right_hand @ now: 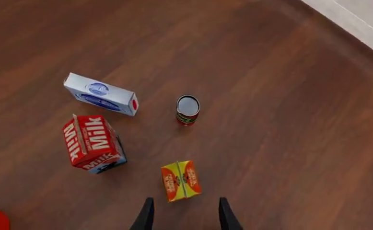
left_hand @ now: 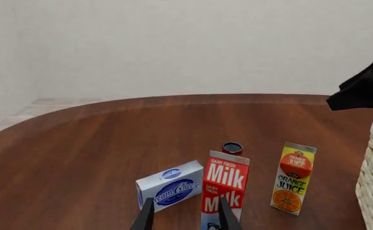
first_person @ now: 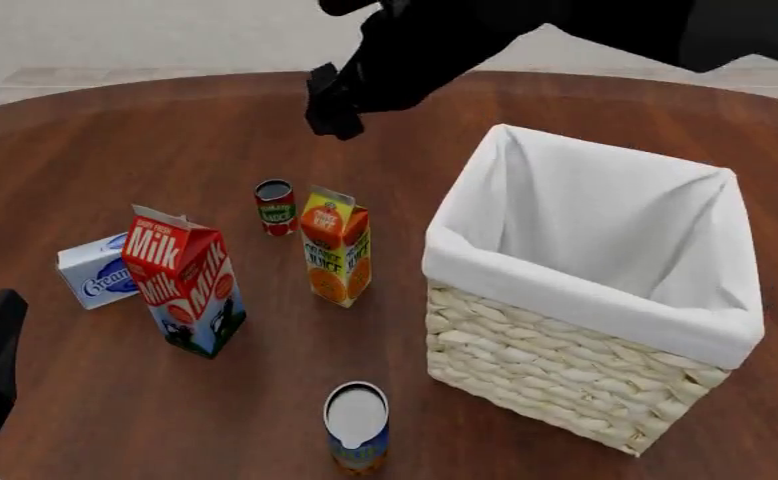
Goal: Pick up the orange juice, and put it in the basket.
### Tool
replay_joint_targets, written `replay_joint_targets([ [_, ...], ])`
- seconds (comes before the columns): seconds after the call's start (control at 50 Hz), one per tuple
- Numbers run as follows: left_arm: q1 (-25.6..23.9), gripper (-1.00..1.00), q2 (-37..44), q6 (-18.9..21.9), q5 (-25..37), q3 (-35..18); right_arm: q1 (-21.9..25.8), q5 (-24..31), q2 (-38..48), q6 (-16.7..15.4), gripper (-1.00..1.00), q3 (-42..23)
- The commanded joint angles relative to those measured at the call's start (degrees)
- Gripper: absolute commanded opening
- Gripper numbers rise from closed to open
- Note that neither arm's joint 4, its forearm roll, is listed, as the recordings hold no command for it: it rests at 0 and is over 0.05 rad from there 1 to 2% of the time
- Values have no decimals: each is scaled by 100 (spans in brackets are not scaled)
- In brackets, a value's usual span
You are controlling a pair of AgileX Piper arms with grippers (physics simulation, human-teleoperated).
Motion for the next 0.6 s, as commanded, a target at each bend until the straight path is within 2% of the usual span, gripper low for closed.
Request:
replay_joint_targets([
  [0.02,0,100,0,-1,0,0,22,492,826,-94,100,-445],
  [0.04,0,100,0,0,0,0,-50,532,942,-223,100,-470],
  [0.22,-1,100,1,0,0,0,-199,587,1203,-356,100,-673],
  [0.38,1,100,0,-1,0,0,-125,674,1258,-367,100,-656],
  [0.4,1,100,0,0,0,0,-135,729,1301,-494,100,-619],
  [0.6,0,100,1,-1,0,0,-22,889,1369,-640,100,-655],
])
